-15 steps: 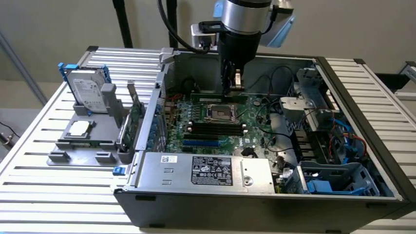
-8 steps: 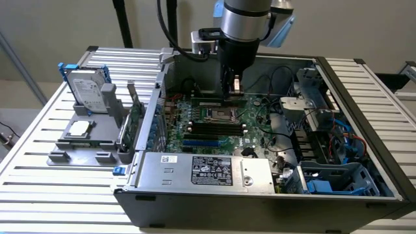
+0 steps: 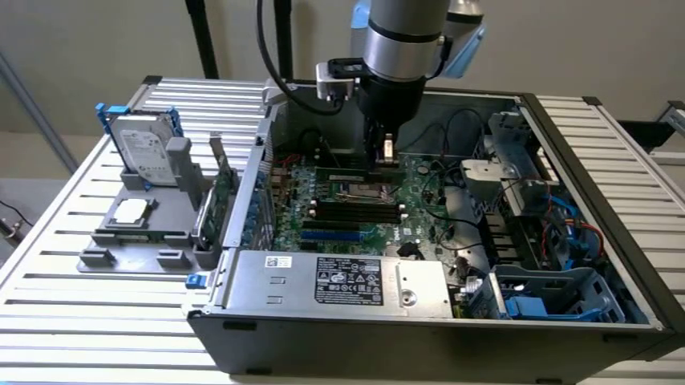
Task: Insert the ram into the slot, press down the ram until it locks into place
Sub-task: 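Insert the ram into the slot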
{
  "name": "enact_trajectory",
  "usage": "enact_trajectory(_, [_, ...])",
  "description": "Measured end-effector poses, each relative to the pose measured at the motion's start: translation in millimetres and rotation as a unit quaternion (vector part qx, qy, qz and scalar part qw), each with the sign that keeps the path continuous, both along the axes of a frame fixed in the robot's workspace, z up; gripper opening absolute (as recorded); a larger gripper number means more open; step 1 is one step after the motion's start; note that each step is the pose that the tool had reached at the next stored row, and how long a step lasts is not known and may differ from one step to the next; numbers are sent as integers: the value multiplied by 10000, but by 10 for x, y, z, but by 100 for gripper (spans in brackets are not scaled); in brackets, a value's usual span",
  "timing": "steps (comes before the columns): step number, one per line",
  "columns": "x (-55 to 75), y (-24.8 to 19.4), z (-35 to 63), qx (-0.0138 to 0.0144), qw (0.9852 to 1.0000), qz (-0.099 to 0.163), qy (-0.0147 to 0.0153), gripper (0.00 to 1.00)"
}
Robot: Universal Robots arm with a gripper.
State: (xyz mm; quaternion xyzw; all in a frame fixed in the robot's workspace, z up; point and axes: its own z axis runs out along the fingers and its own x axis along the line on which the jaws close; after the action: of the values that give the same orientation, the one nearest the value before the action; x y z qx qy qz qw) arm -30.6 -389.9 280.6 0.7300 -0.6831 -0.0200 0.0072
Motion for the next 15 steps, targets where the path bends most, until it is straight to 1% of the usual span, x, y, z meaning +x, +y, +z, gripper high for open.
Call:
enact_trajectory(2, [9,-7,-26,0,10000,-18,0,14])
enact_trajectory(7, [12,-46,-83,0,10000,-46,0,14])
enact_trajectory(10, [13,-66,-133,1,10000,-53,0,14])
enact_trajectory(15, [13,-76,-220,0,10000,-78,0,14])
